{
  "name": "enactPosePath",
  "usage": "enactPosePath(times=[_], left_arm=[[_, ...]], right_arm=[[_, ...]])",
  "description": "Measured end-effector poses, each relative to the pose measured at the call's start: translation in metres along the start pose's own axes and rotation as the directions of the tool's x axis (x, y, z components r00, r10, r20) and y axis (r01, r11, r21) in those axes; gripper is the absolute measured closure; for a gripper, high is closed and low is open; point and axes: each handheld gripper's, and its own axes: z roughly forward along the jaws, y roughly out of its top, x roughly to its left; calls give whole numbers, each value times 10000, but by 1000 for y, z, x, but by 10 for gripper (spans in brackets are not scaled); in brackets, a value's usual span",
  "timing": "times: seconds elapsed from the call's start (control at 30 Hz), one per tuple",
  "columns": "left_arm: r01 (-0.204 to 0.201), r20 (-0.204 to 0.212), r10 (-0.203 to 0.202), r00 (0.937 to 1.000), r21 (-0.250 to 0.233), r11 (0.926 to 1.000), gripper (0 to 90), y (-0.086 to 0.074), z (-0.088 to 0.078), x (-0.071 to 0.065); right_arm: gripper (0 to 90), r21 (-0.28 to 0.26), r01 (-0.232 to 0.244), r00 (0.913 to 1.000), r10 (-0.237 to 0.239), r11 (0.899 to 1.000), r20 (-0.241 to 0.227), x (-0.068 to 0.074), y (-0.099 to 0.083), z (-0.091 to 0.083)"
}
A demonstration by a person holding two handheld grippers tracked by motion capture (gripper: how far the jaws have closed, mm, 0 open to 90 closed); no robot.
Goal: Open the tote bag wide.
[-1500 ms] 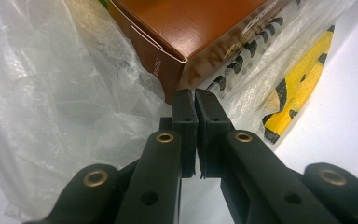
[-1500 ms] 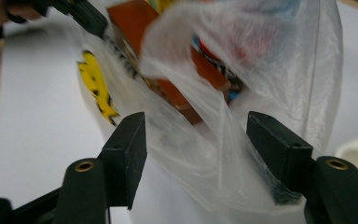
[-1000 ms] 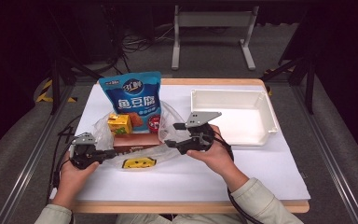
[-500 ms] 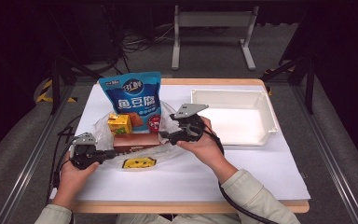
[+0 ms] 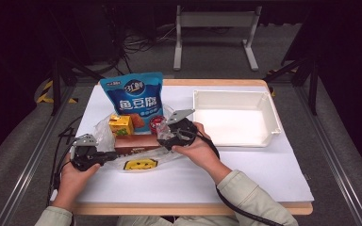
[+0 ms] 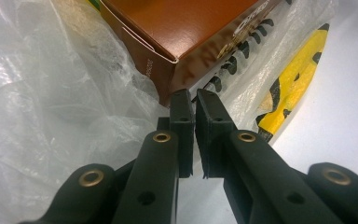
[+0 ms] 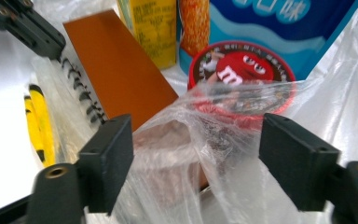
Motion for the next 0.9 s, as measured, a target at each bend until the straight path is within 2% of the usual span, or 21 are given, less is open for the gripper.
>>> enactPosePath(times=[0.13,0.17,0.2,0.23,0.43,0.5,0.67,0.77,0.83,0.9], left_arm=[[-5,6,5,10000,58,10000,852,0,0,0],[-6,3,6,10000,59,10000,851,0,0,0],[32,15,-32,10000,48,10000,851,0,0,0],[32,15,-32,10000,48,10000,850,0,0,0],[-26,13,26,10000,43,10000,850,0,0,0],[-7,-9,7,10000,-8,10000,850,0,0,0],[45,-6,-45,10000,-4,10000,850,-1,0,0],[63,33,-63,10000,12,10000,850,-1,0,0],[39,-14,-39,10000,30,10000,850,-1,0,0],[3,-11,-3,10000,65,10000,850,0,0,0]], right_arm=[[468,196,119,9996,-124,9997,251,0,-2,-1],[579,257,159,9992,-169,9995,374,-1,-2,-3],[623,333,182,9988,-197,9993,456,-1,-2,-4],[623,333,182,9988,-197,9993,456,-1,-2,-4],[879,536,313,9980,-342,9981,533,-1,-2,-8],[899,510,279,9980,-307,9983,544,-1,-2,-8],[900,366,203,9954,-236,9991,926,-6,-4,-18],[900,557,21,9927,-88,9984,1205,-13,-10,-23],[900,632,-44,9921,-36,9980,1252,-14,-12,-24],[900,928,-192,9919,73,9955,1270,-18,-20,-22]])
